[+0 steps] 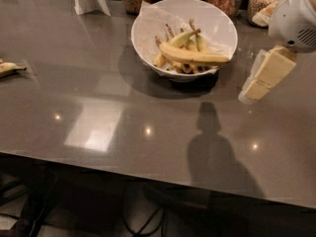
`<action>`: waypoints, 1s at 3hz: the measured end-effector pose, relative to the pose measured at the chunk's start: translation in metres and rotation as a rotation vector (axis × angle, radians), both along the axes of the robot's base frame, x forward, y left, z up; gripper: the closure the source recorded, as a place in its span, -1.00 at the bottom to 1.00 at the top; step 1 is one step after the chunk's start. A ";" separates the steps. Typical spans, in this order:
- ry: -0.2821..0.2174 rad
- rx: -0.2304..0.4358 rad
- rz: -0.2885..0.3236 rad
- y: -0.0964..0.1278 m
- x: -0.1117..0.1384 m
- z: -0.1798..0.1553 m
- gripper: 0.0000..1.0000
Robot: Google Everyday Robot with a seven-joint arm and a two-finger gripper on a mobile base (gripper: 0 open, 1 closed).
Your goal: Pick banana from white bowl
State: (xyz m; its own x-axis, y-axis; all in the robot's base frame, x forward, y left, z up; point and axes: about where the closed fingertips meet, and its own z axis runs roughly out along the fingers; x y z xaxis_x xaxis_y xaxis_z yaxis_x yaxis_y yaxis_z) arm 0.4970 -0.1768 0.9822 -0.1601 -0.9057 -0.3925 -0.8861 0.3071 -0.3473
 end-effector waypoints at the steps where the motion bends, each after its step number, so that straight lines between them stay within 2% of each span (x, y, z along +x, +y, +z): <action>1: -0.055 0.054 -0.014 0.020 0.035 0.001 -1.00; 2: -0.082 0.133 -0.024 0.065 0.093 -0.004 -1.00; 3: -0.082 0.135 -0.024 0.067 0.095 -0.005 -1.00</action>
Offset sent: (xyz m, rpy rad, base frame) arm 0.1186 0.0809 -0.0071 0.1682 -0.0894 -0.0315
